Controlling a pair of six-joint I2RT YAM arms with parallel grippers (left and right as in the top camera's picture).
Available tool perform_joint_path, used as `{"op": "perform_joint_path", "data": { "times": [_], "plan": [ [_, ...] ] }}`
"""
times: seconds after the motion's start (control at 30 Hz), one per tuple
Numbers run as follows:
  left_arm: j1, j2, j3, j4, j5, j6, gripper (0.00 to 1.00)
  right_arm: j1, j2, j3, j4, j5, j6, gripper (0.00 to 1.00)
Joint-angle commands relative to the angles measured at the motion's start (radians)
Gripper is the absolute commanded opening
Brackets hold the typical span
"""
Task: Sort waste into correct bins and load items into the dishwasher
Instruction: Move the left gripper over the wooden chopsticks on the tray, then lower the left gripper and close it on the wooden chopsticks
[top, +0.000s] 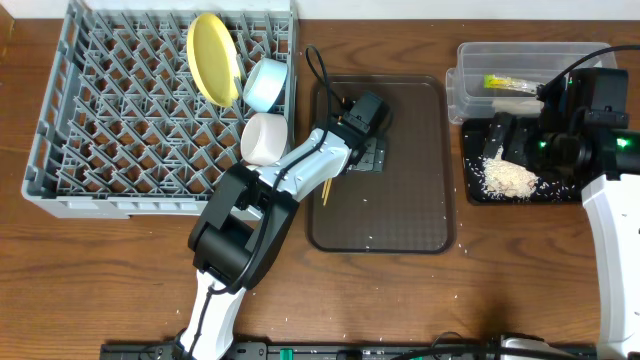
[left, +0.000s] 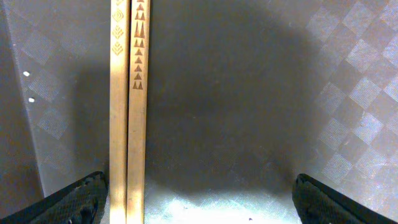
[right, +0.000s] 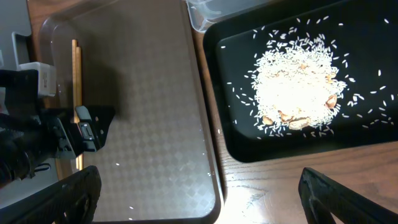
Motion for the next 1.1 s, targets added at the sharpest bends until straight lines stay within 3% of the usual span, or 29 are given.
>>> {"op": "perform_joint_path", "data": {
  "times": [0.0, 0.27, 1.07],
  "plan": [
    [0.006, 0.018, 0.029, -0.005, 0.008, 0.013, 0.97, -0.006, 0.004, 0.010, -0.001, 0.002, 0.010, 0.99],
    [-0.003, -0.005, 0.084, -0.032, -0.024, 0.060, 0.97, -0.006, 0.004, 0.010, -0.001, 0.002, 0.010, 0.99],
    [-0.029, 0.013, 0.069, -0.046, -0.045, 0.059, 0.97, -0.006, 0.004, 0.010, -0.002, 0.002, 0.010, 0.99]
  ]
}}
